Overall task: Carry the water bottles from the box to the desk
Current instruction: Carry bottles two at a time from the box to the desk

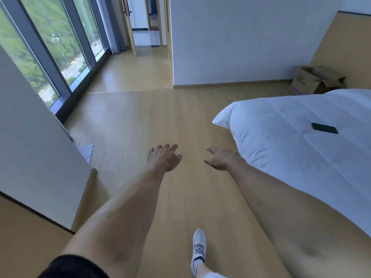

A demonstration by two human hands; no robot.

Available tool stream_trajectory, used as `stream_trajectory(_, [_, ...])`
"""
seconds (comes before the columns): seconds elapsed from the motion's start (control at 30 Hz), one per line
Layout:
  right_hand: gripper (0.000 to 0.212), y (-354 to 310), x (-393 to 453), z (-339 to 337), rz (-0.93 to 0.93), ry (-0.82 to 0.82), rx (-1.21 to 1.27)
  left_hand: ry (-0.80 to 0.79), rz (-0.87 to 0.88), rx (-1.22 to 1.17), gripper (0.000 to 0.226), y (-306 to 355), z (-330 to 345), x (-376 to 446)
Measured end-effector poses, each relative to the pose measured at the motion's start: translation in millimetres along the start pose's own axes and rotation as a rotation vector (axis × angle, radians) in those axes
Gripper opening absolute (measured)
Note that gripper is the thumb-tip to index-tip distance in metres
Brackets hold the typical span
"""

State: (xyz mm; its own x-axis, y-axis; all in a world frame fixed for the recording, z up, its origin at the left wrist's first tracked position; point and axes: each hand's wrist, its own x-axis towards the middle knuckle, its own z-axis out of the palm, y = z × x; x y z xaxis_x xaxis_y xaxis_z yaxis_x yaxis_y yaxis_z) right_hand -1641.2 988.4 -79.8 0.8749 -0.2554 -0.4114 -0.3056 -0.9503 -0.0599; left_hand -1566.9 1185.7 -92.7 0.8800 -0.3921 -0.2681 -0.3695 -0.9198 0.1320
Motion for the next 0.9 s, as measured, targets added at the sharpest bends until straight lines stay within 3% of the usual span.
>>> stream_trajectory(0.43, [0.061, 32.0, 264.5, -132.2, -0.062, 0.046, 0.026, 0.019, -0.039, -0.001, 0.058, 20.9, -92.7, 270.6])
stream_trajectory(0.9, [0.06, 82.3, 487.3, -220.0, 0.084, 0.033, 0.042, 0.004, 0.086, 0.039, 0.058, 44.4, -134.2, 544.0])
